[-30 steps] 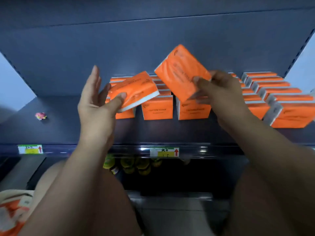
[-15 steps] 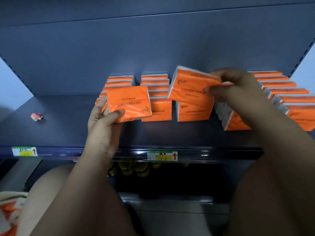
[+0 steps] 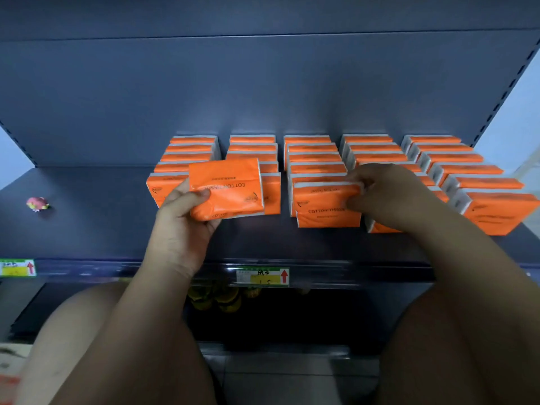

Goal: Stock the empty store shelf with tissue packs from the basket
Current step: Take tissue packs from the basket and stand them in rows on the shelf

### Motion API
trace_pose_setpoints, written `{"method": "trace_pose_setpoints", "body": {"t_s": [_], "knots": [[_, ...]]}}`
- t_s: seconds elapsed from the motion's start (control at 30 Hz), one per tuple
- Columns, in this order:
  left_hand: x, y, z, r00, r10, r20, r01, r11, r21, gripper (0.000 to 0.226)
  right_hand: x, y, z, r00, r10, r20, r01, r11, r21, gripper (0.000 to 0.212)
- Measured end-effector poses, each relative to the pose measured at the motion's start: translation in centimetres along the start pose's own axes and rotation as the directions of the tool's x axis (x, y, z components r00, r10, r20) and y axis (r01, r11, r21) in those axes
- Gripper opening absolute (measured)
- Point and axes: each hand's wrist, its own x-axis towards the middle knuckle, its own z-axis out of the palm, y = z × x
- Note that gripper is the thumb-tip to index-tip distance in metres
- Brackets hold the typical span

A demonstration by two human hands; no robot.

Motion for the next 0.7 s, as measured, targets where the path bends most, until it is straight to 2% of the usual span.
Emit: {"method": "trace_pose_setpoints", "body": {"t_s": [0.2, 0.3, 0.4, 0.5, 0.57, 0.63, 0.7], "knots": [[-0.2, 0.1, -0.1, 1.0, 0.007, 0.01, -0.008, 0.999, 0.05, 0.037, 0.4, -0.3, 0.7, 1.0, 0.008, -0.008, -0.009, 0.991, -0.136, 0.031], [0.0, -0.1, -0.7, 1.0, 0.011, 0.001, -0.011, 0.998, 0.055, 0.046, 0.5, -0.5, 1.1, 1.0, 0.021, -0.017, -0.024, 0.982, -0.185, 0.032], [0.3, -0.2, -1.1, 0.999, 0.033, 0.0, -0.033, 0.997, 0.073, 0.052, 0.5, -0.8, 1.4, 1.0, 0.021, -0.019, -0.025, 0.97, -0.241, 0.036], [0.0, -0.2, -0.9, 0.998, 0.059, -0.004, -0.059, 0.994, 0.094, 0.05, 0.3, -1.2, 1.5, 0.999, 0.013, -0.041, -0.024, 0.956, -0.291, 0.045], [-0.4, -0.1, -0.3, 0.995, 0.076, -0.065, -0.07, 0.994, 0.086, 0.043, -0.1, -1.6, 1.3, 0.998, 0.01, -0.06, -0.028, 0.953, -0.303, 0.054], [-0.7, 0.0, 0.2, 0.986, 0.119, -0.119, -0.106, 0.988, 0.11, 0.036, -0.7, -2.3, 1.3, 0.991, -0.038, -0.129, -0.012, 0.931, -0.365, 0.058], [-1.1, 0.1, 0.8, 0.982, 0.172, -0.081, -0.159, 0.976, 0.148, 0.036, -1.3, -3.3, 1.8, 0.959, -0.173, -0.224, 0.064, 0.905, -0.421, 0.062]]}}
